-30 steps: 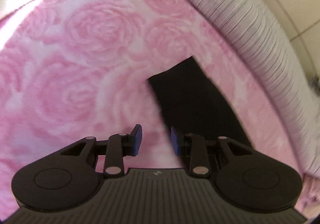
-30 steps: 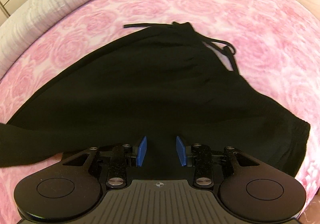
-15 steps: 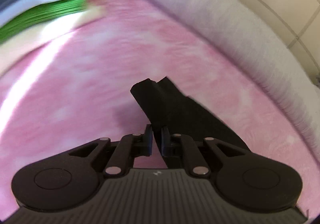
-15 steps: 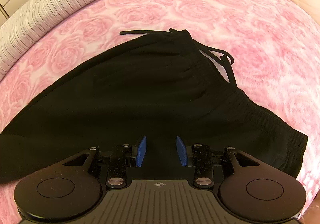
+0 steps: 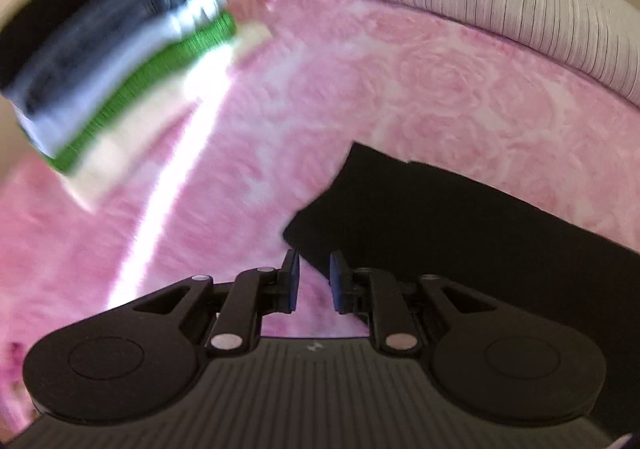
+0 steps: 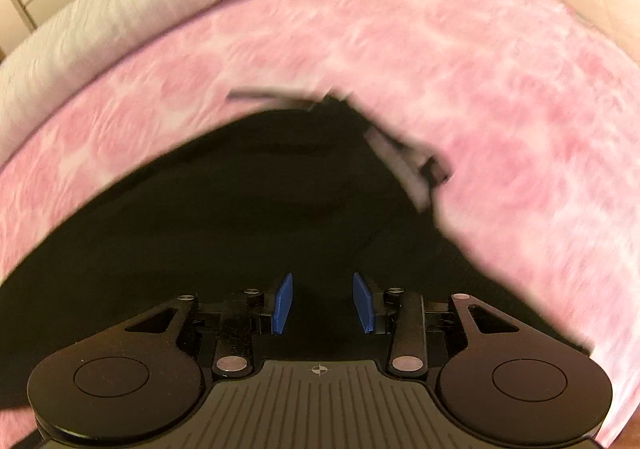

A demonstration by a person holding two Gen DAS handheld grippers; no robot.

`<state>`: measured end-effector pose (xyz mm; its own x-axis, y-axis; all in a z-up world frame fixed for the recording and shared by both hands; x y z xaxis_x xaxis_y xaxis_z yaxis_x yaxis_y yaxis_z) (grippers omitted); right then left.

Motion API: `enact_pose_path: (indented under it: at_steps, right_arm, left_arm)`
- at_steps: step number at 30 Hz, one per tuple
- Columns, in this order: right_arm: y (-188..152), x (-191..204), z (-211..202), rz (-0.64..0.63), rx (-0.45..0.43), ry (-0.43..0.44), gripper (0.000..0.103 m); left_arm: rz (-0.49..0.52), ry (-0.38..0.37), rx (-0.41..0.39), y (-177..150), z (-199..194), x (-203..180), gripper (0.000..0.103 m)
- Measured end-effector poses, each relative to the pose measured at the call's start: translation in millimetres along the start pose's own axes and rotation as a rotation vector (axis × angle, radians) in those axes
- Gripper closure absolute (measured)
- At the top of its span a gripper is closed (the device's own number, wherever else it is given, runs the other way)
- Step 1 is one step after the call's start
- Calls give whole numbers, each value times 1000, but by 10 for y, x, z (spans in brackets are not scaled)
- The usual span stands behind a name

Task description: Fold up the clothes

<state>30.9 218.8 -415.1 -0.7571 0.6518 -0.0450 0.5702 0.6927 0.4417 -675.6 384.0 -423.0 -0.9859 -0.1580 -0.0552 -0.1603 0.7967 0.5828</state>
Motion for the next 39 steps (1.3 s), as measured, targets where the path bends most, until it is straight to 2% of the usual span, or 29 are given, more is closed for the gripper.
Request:
enact_pose_path:
  at_steps: [3,7,10,14,16,19,20,21,22,23,25,26,28,30,31,33,34,35,36,37,39]
  right_arm:
    - [256,-304,143,-1,-22,-8,65]
    - [498,-635,404,-28,-13,2,65]
    - [646,-783,576,-31,-6,43,65]
    - [842,-752,786,-67,30,172,65]
    - [873,-643,888,-144,51,212,65]
    - [766,-534,1058,-289,91,174,65]
    - [731,-519,1077,-328,77,166,69]
    - [722,-537,1069,-335,62,163,78]
    - [723,-569,1056,-328,54,160,90]
    - [724,-601,1043,-320,46,157,95]
    - [742,-690,977,-267,32,172,95]
    - [768,-761,901,-200,25,203,96]
    - [810,-779,524,-105,-36,360,96]
    - [681,-587,-23,-195,-117,543,95]
    - [477,-441,-213,-302,-109,599,95]
    - [-61,-130,-484,-568,-38,665,94]
    - [-328,9,-619,-701,-1,695,87]
    - [-577,90,-649,-810,39,684,64]
    - [-789,102,-597,-882,68,639,53]
    - [-985,92,-532,-942,89,588,48]
    - [-1150,21,-438,-940,140,535,48]
  left_arm:
    - [-100,-114,-23,-70,-210,-282,89]
    - [-246,-309,31,-317,-374,-896,89]
    - [-268,-395,71,-478,-440,-1447,89]
    - [-245,-462,119,-676,-503,-2032,89]
    - [-237,-472,136,-754,-546,-2178,89]
    - [-227,-478,157,-861,-615,-2342,89]
    - [-228,-474,158,-876,-634,-2360,89]
    - [-236,-467,157,-874,-646,-2347,89]
    - [-245,-461,156,-870,-655,-2329,89]
    - [-258,-455,154,-864,-666,-2309,89]
    - [-292,-446,148,-848,-701,-2258,89]
    - [-309,-442,141,-830,-730,-2219,89]
    - [-325,-432,126,-804,-796,-2140,89]
    - [-333,-418,118,-809,-836,-2069,89]
    - [-342,-411,121,-836,-847,-2037,89]
    - [-372,-401,138,-930,-853,-1984,89]
    - [-390,-399,150,-989,-851,-1966,89]
    - [-405,-397,158,-1042,-854,-1950,89]
    - [-417,-396,163,-1090,-861,-1935,89]
    - [-426,-396,168,-1136,-866,-1921,89]
    - [-433,-394,182,-1224,-866,-1895,89]
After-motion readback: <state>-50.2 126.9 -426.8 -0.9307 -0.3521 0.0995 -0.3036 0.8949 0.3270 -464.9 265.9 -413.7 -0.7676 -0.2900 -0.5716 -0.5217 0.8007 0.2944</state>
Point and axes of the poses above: each gripper's, at about its wrist camera, not at the fingertips, and z roughly the way its jaws point, x to its left, y to its top, the point moved 8 cm from there along z, roughly the way its jaws point, and after that the axes turned 11 degrees about -y, right-handed, at the moved point
